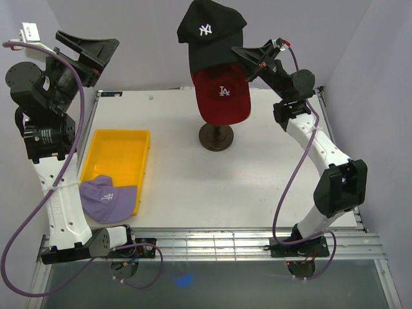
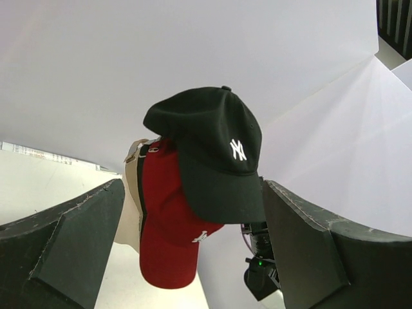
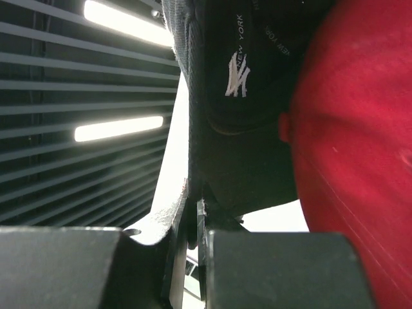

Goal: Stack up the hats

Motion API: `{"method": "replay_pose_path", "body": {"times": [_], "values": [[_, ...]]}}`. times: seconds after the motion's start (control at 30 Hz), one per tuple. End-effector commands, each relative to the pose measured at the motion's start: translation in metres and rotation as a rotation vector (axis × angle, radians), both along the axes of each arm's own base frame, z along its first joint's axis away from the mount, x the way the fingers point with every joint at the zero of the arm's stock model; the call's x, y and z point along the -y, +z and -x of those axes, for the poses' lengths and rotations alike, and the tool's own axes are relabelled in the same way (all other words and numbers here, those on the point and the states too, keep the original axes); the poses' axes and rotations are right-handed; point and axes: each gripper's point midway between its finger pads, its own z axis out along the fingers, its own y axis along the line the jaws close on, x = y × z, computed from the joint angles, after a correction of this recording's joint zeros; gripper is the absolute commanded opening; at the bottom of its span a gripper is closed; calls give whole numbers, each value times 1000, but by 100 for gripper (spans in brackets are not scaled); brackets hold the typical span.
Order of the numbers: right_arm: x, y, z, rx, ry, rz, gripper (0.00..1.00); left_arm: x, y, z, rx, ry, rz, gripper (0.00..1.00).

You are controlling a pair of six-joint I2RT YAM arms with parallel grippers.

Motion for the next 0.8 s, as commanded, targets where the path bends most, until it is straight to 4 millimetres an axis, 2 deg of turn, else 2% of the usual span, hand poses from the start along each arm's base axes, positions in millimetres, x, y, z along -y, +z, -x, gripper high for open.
{"method": "replay_pose_path", "body": {"times": [0.0,0.3,0.43,0.77], "values": [[26,47,49,141,23,-133,8,3,4,8,29,-13,-25,98],[38,20,54,107,32,-176,8,4,-1,4,16,-22,-26,97],[40,16,60,114,53,-196,8,3,-2,3,13,-21,-27,97],[42,-1,59,75,75,-205,8,2,-4,0,8,-20,-28,96]]}}
